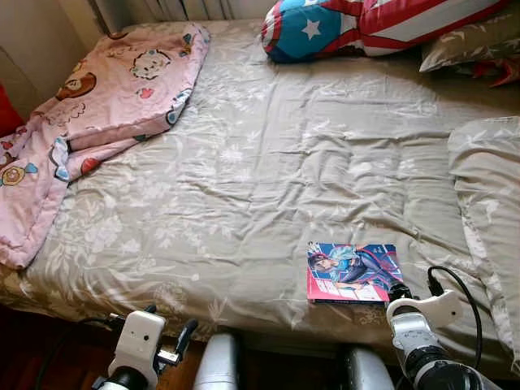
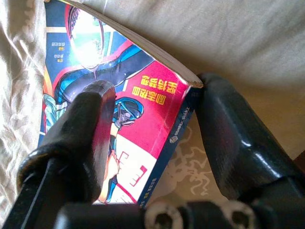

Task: Clean up the room

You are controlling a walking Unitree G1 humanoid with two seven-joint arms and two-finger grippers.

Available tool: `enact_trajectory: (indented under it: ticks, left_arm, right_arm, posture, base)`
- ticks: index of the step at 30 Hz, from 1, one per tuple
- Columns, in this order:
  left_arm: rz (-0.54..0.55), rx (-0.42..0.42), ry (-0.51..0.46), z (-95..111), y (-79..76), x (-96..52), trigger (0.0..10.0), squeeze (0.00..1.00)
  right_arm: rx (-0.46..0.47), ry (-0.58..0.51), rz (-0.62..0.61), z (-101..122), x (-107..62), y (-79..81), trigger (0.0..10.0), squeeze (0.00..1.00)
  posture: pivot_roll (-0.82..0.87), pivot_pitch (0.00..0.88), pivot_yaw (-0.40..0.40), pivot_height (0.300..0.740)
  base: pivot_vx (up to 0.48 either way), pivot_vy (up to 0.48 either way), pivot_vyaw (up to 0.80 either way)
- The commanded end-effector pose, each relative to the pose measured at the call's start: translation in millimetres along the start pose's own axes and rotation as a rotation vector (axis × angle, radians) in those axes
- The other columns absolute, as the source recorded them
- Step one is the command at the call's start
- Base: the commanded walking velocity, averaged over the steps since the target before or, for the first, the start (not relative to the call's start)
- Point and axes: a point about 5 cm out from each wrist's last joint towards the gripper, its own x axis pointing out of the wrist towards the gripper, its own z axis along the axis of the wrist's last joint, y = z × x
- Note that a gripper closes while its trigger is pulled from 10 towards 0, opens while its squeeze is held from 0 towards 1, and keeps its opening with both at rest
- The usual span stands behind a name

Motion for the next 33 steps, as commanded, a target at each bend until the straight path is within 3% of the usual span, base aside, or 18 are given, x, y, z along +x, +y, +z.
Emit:
enact_trajectory:
  ticks: [1, 19, 24, 25, 27, 29, 30, 33]
  left_arm:
    - [0.005, 0.016, 0.026, -7, 0.0, -1.4, 10.0, 0.0]
    - [0.05, -0.027, 0.016, -19, -4.4, 38.2, 10.0, 0.0]
    - [0.126, -0.116, 0.02, -26, -1.9, 49.9, 10.0, 0.0]
    - [0.16, -0.169, 0.035, -31, -0.6, 53.8, 10.0, 0.0]
    - [0.188, -0.212, 0.054, -37, 0.3, 57.6, 10.0, 0.0]
    - [0.199, -0.227, 0.062, -39, 0.8, 58.7, 10.0, 0.0]
    - [0.218, -0.257, 0.085, -46, 1.2, 62.1, 10.0, 0.0]
    - [0.227, -0.273, 0.116, -53, -0.9, 66.7, 10.0, 0.0]
  right_arm:
    - [-0.013, 0.017, -0.019, -7, -1.6, -4.8, 10.0, 0.0]
    - [-0.114, 0.052, -0.073, -19, -9.4, -36.4, 10.0, 0.0]
    - [-0.264, 0.047, -0.003, -20, -10.4, -35.3, 10.0, 0.0]
    - [-0.38, 0.041, 0.047, -21, -11.5, -34.5, 10.0, 0.0]
    - [-0.507, 0.042, 0.103, -22, -12.6, -32.6, 10.0, 0.0]
    - [-0.552, 0.043, 0.122, -23, -13.3, -32.6, 10.0, 0.0]
    - [-0.663, 0.051, 0.16, -27, -15.7, -35.0, 10.0, 0.0]
    - [-0.737, 0.064, 0.189, -32, -19.2, -41.1, 10.0, 0.0]
  posture:
    - [0.26, 0.17, 0.084, 0.637]
    - [0.15, 0.064, 0.02, 0.637]
    - [0.13, 0.03, -0.006, 0.637]
    - [0.11, 0.009, -0.015, 0.637]
    - [0.09, 0.0, -0.02, 0.637]
    - [0.09, 0.0, -0.02, 0.637]
    - [0.06, 0.0, -0.024, 0.637]
    - [0.05, 0.0, -0.023, 0.637]
  base:
    - [0.0, 0.0, 0.0]
    - [0.0, 0.0, 0.0]
    - [0.0, 0.0, 0.0]
    - [0.0, 0.0, 0.0]
    - [0.0, 0.0, 0.0]
    - [0.0, 0.0, 0.0]
    - [0.0, 0.0, 0.0]
    - [0.0, 0.0, 0.0]
